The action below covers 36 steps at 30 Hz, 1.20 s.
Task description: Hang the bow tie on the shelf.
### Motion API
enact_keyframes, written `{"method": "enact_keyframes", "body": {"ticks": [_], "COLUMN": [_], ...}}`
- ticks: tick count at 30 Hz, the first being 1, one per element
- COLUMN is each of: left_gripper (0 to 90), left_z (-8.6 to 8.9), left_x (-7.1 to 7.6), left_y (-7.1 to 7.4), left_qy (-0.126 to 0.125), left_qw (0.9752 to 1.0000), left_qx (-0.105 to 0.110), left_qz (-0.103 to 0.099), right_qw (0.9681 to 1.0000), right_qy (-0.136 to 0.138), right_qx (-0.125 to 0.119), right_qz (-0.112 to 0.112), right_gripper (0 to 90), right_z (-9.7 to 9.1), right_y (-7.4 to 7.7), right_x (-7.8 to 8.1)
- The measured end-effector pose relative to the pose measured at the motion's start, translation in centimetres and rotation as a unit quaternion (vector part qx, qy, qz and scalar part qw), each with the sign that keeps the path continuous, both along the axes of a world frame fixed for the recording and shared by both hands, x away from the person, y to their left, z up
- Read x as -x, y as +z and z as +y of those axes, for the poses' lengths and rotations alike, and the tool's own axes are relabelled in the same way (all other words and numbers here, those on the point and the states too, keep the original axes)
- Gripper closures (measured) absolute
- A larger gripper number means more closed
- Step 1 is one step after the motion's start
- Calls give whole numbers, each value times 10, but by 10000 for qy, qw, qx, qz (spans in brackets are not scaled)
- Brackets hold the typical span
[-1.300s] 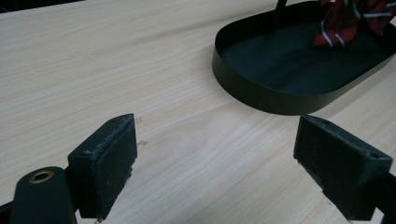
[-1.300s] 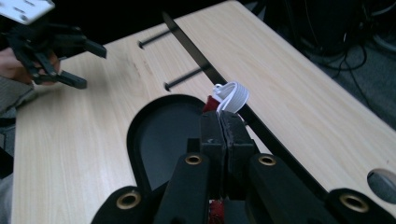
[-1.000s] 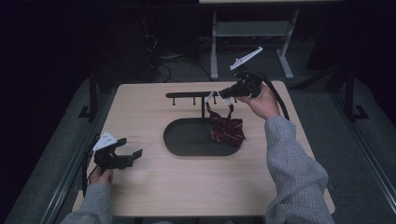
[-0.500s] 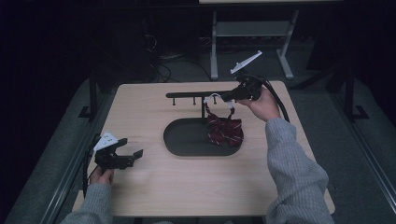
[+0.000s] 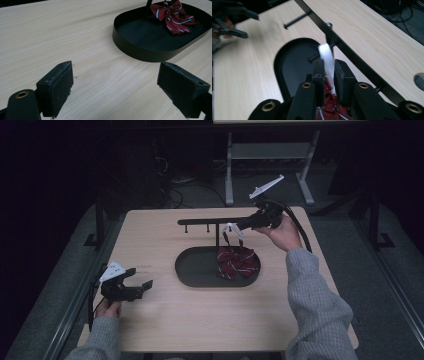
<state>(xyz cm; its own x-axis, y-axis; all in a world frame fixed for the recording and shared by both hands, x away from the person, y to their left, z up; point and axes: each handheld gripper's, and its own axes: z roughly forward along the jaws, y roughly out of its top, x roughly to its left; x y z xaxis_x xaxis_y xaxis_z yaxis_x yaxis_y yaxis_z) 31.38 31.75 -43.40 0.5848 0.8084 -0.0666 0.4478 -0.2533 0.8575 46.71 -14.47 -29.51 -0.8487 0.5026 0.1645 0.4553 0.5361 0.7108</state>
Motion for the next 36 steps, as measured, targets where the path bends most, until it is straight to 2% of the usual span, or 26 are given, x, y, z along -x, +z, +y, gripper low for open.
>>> {"method": "enact_keyframes", "body": {"ticks": [5,19,27,36], "left_gripper": [130,130,130,130], "left_z": [-1,-1,-1,0], "left_x": [1,1,2,1], "left_y": [0,0,0,-1], "left_qy": [-14,1,-22,-12], "left_qw": [10000,10000,10000,10000], "left_qx": [-12,-34,-55,-40], "left_qz": [15,39,13,19], "right_qw": [9997,9993,9988,9988], "right_qy": [97,164,181,135], "right_qx": [-231,-349,-459,-477], "right_qz": [8,-32,4,22], "right_gripper": [751,672,619,587], "right_z": [-6,-21,-31,-42], "right_y": [1,-1,-8,-20], "right_x": [8,27,38,52]}}
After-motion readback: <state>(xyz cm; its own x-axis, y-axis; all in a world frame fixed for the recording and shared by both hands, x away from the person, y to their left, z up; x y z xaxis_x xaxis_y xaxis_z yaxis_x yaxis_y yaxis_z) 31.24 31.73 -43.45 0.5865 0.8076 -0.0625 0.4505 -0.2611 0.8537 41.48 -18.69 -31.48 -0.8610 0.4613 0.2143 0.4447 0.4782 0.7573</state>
